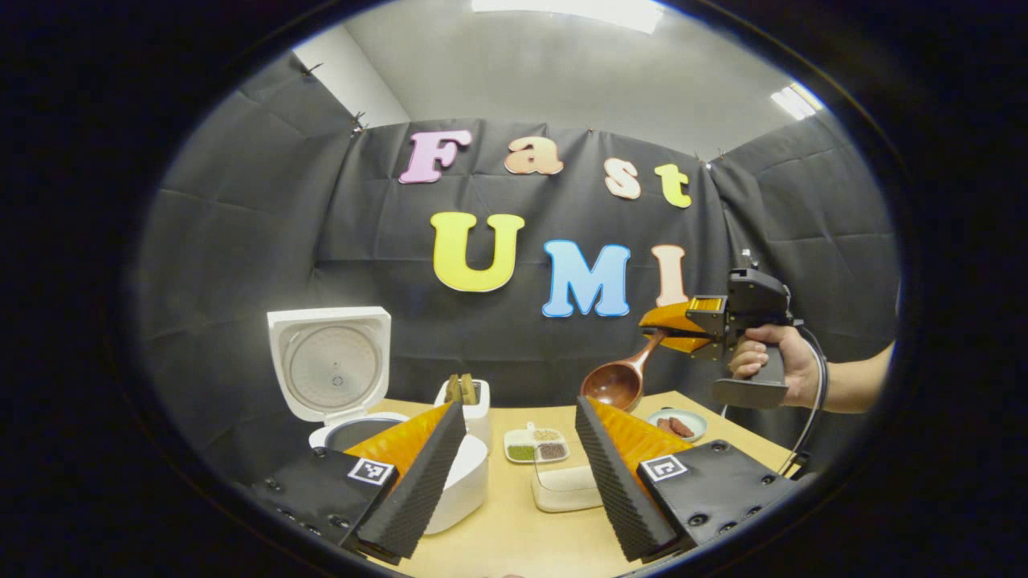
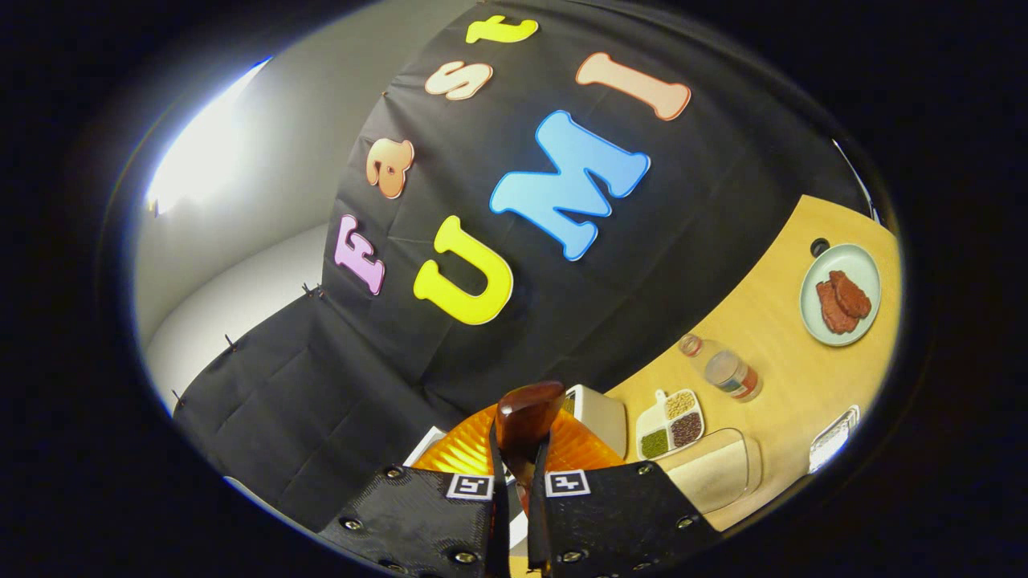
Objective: Close the left gripper, press the button to open the rice cooker; take a wooden spoon from the chopstick holder with the right hand, scoop a spoonful of rice and pour it into the rice cooker, then put the wooden spoon back into the chopstick holder.
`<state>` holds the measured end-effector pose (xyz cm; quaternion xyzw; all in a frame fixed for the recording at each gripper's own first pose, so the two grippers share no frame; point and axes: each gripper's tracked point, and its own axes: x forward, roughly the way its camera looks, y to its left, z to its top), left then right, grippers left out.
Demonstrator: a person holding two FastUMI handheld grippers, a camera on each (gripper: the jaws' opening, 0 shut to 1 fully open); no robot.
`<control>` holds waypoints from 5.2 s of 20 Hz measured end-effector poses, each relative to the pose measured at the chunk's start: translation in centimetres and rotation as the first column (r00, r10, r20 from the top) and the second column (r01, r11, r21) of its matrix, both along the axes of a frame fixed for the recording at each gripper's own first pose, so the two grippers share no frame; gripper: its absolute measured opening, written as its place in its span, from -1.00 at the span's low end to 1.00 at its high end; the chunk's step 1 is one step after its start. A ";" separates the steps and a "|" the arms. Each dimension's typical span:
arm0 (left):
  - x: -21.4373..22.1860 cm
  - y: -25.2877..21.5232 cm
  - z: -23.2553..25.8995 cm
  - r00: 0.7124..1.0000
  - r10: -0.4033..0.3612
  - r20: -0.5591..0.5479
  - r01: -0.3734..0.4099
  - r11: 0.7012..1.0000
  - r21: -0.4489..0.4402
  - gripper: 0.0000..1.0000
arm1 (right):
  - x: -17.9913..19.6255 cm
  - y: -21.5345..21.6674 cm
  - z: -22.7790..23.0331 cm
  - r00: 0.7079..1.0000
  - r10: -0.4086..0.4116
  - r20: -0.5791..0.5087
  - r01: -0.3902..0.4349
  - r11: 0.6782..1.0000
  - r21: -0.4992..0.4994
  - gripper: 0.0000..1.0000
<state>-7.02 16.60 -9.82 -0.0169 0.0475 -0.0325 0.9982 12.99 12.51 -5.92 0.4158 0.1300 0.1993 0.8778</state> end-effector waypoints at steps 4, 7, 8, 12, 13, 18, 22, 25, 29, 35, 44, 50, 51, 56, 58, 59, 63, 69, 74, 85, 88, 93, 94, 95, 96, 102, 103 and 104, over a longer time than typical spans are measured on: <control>0.4 -2.1 0.3 0.999 -0.035 -0.002 0.035 0.999 0.021 0.92 | -0.6 -4.8 -0.7 0.997 -0.070 -0.010 0.070 0.997 -0.019 -0.82; 1.0 -3.4 0.5 0.999 -0.046 0.002 0.046 0.999 0.021 0.92 | -1.2 -7.6 -1.7 0.994 -0.111 -0.020 0.110 0.993 -0.048 -0.82; 1.0 -3.7 0.5 0.999 -0.050 0.001 0.050 0.999 0.021 0.92 | -1.3 -8.5 -2.3 0.992 -0.126 -0.025 0.125 0.990 -0.067 -0.82; 1.2 -5.0 0.4 0.998 -0.062 -0.005 0.062 0.998 0.032 0.92 | -1.6 -12.8 -5.2 0.975 -0.216 -0.040 0.205 0.959 -0.194 -0.83; 1.3 -5.1 0.4 0.998 -0.063 -0.007 0.064 0.997 0.034 0.92 | -1.7 -13.8 -5.6 0.972 -0.230 -0.044 0.216 0.954 -0.207 -0.82; 1.5 -5.8 0.2 0.998 -0.062 -0.017 0.063 0.997 0.043 0.92 | -2.0 -17.8 -8.7 0.948 -0.311 -0.062 0.278 0.909 -0.311 -0.82; 1.5 -6.1 0.0 0.998 -0.058 -0.024 0.059 0.997 0.045 0.92 | -2.3 -19.3 -12.0 0.932 -0.354 -0.075 0.295 0.865 -0.407 -0.82; 1.7 -6.3 -0.1 0.998 -0.056 -0.032 0.058 0.997 0.050 0.92 | -2.2 -19.4 -14.9 0.927 -0.363 -0.094 0.281 0.840 -0.465 -0.82; 1.2 -6.2 -0.2 0.998 -0.041 -0.041 0.043 0.998 0.055 0.92 | -2.0 -19.7 -18.2 0.916 -0.384 -0.112 0.273 0.806 -0.526 -0.82; 0.9 -5.2 -1.6 0.996 -0.008 -0.087 0.013 0.998 0.061 0.92 | -0.8 -18.7 -22.3 0.916 -0.381 -0.125 0.247 0.781 -0.573 -0.82; 1.3 -5.1 -1.2 0.996 -0.007 -0.084 0.012 0.999 0.053 0.92 | -2.3 -19.0 -22.7 0.904 -0.409 -0.127 0.256 0.753 -0.606 -0.27; 2.6 -5.6 -0.9 0.997 -0.037 -0.064 0.039 0.999 0.038 0.92 | -5.1 -22.5 -16.1 0.872 -0.490 0.029 0.372 0.622 -0.689 0.95; 2.9 -5.5 -0.7 0.997 -0.038 -0.063 0.040 0.998 0.038 0.92 | -5.6 -22.8 -14.6 0.874 -0.482 0.059 0.380 0.602 -0.702 0.96; 4.8 -4.4 0.8 0.997 -0.031 -0.067 0.032 0.999 0.010 0.86 | -7.1 -22.2 -7.1 0.880 -0.431 0.198 0.429 0.545 -0.720 0.96; 5.5 -3.2 2.2 0.999 -0.016 -0.051 0.016 1.000 -0.005 0.87 | -7.5 -21.0 -4.8 0.886 -0.393 0.244 0.437 0.540 -0.719 0.96; 6.0 -2.1 2.8 0.999 0.001 -0.043 -0.001 1.000 -0.012 0.92 | -7.6 -20.4 -3.8 0.887 -0.377 0.268 0.444 0.532 -0.721 0.96; 8.1 3.5 5.5 0.995 0.097 -0.018 -0.097 0.995 -0.001 0.92 | -7.5 -17.0 -1.7 0.903 -0.305 0.302 0.426 0.549 -0.719 0.96; 12.0 10.6 9.5 0.984 0.176 0.019 -0.176 0.984 0.020 0.92 | -7.8 -12.2 0.4 0.919 -0.197 0.340 0.389 0.582 -0.714 0.95; 16.5 17.3 10.9 0.960 0.281 0.009 -0.281 0.957 0.070 0.91 | -8.3 -10.2 -0.2 0.940 -0.147 0.307 0.332 0.599 -0.729 0.96; 24.5 32.4 8.5 0.827 0.558 -0.067 -0.559 0.829 0.009 0.89 | -7.5 -12.8 -2.6 0.949 -0.194 0.250 0.317 0.565 -0.762 0.96; 26.0 35.0 6.4 0.776 0.618 -0.128 -0.621 0.784 0.017 0.96 | -7.3 -13.3 -2.9 0.947 -0.214 0.242 0.322 0.566 -0.759 1.00; 28.1 37.7 2.9 0.721 0.662 -0.205 -0.665 0.744 0.068 0.92 | -7.2 -13.4 -3.0 0.947 -0.219 0.233 0.318 0.559 -0.766 0.96; 28.3 38.3 2.2 0.707 0.670 -0.226 -0.673 0.736 0.076 0.92 | -7.0 -13.5 -3.0 0.947 -0.217 0.235 0.318 0.555 -0.768 0.96; 28.4 38.7 1.2 0.689 0.678 -0.257 -0.684 0.725 0.079 0.91 | -6.9 -13.4 -2.9 0.947 -0.215 0.238 0.318 0.553 -0.770 0.96; 28.5 39.3 1.3 0.670 0.697 -0.255 -0.709 0.703 0.057 0.91 | -6.8 -13.3 -2.8 0.947 -0.212 0.239 0.318 0.553 -0.770 0.96; 28.2 38.4 0.9 0.676 0.686 -0.270 -0.699 0.713 0.058 0.93 | -6.6 -12.3 -2.8 0.954 -0.183 0.238 0.300 0.568 -0.766 0.96; 28.1 38.1 1.1 0.682 0.681 -0.267 -0.695 0.717 0.051 0.93 | -6.4 -12.0 -2.9 0.955 -0.176 0.237 0.295 0.572 -0.765 0.96; 27.8 38.1 1.2 0.684 0.679 -0.269 -0.694 0.719 0.051 0.94 | -6.4 -11.8 -2.9 0.957 -0.169 0.236 0.290 0.576 -0.764 0.96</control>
